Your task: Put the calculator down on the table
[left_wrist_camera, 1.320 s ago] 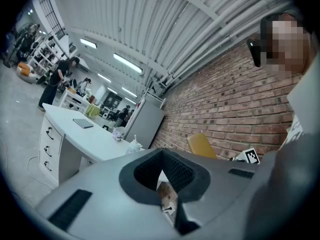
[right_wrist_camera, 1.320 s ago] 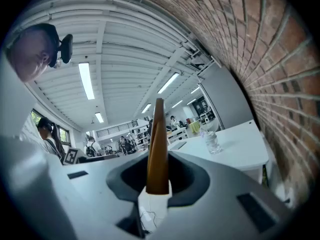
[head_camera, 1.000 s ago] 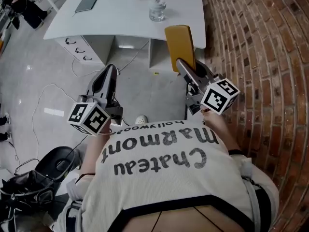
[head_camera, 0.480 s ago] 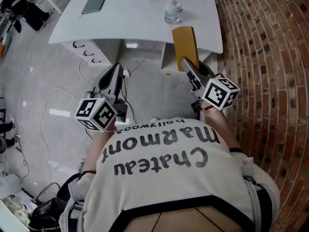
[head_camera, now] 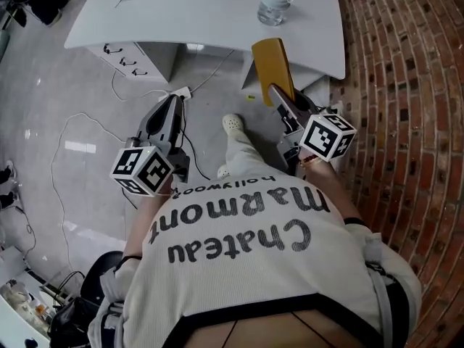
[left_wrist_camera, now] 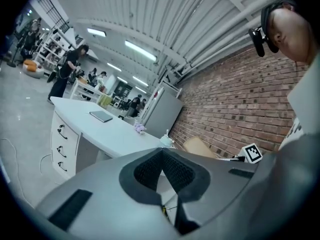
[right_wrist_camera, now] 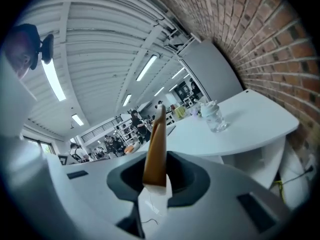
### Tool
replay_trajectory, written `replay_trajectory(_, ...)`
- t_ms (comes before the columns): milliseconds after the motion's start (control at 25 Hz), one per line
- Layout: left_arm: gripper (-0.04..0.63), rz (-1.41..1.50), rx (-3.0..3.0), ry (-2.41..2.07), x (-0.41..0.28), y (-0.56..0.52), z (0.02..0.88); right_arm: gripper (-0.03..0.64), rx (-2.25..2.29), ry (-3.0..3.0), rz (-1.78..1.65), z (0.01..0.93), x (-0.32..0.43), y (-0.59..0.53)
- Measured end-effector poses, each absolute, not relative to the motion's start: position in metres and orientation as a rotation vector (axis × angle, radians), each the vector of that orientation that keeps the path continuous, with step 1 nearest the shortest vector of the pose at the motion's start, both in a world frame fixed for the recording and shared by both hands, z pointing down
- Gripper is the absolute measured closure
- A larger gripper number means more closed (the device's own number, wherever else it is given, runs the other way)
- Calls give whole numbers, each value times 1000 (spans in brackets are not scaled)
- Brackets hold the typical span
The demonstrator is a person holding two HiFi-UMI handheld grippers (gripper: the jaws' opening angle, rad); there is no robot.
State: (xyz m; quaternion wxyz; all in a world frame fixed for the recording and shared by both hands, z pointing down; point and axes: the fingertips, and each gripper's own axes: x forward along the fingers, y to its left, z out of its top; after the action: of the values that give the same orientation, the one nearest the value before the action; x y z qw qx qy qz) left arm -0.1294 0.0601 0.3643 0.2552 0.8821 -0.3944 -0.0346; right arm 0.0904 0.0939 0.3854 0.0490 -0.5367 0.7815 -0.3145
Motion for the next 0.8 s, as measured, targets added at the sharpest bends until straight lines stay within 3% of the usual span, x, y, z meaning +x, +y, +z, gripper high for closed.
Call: replay_trajectory(800,592,-175,2339,-1294,-129,-100,332,528,-1376,2623,-949,367,78,-112)
